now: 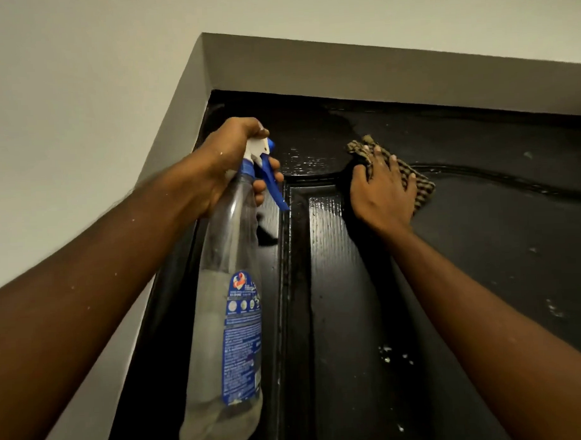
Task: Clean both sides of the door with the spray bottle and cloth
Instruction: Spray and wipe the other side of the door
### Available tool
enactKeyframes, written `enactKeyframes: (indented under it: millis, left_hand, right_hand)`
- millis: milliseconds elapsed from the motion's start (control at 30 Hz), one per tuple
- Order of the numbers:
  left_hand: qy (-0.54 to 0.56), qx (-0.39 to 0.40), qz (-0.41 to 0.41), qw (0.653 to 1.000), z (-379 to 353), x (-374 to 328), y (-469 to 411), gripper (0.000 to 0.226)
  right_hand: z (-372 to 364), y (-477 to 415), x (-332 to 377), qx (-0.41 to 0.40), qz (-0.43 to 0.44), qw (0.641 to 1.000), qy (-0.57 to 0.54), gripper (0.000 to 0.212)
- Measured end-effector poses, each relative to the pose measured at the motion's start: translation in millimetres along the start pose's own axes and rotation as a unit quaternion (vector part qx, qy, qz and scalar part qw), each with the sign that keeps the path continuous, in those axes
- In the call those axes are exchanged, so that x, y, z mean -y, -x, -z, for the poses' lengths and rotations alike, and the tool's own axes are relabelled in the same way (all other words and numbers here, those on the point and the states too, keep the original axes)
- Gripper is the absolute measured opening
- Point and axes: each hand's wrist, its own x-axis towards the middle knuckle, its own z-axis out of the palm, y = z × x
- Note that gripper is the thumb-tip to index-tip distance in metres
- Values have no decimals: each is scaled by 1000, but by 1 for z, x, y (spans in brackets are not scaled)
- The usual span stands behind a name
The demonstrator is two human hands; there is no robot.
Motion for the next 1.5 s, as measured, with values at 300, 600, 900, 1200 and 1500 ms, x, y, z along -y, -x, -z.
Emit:
enactKeyframes:
  millis: [300, 600, 900, 1200, 1500]
  left_hand:
    - [19, 28, -16, 999, -90, -8, -13, 32]
    - [-7, -46, -49, 998, -127, -8, -26, 27]
    - [-8, -65, -44, 997, -115, -14, -27, 26]
    - [14, -22, -55, 998, -95, -13, -14, 26]
    - [7, -20, -58, 998, -118, -11, -17, 26]
  right_hand:
    - [42, -30, -51, -120, -144, 958, -217, 52]
    - [31, -70, -68, -19, 82, 990, -115, 55]
    - [-7, -139, 6, 185, 346, 912, 123, 56]
    - [39, -142, -107, 26, -35, 994, 104, 63]
    - [9, -108, -33, 183, 360, 906, 130, 54]
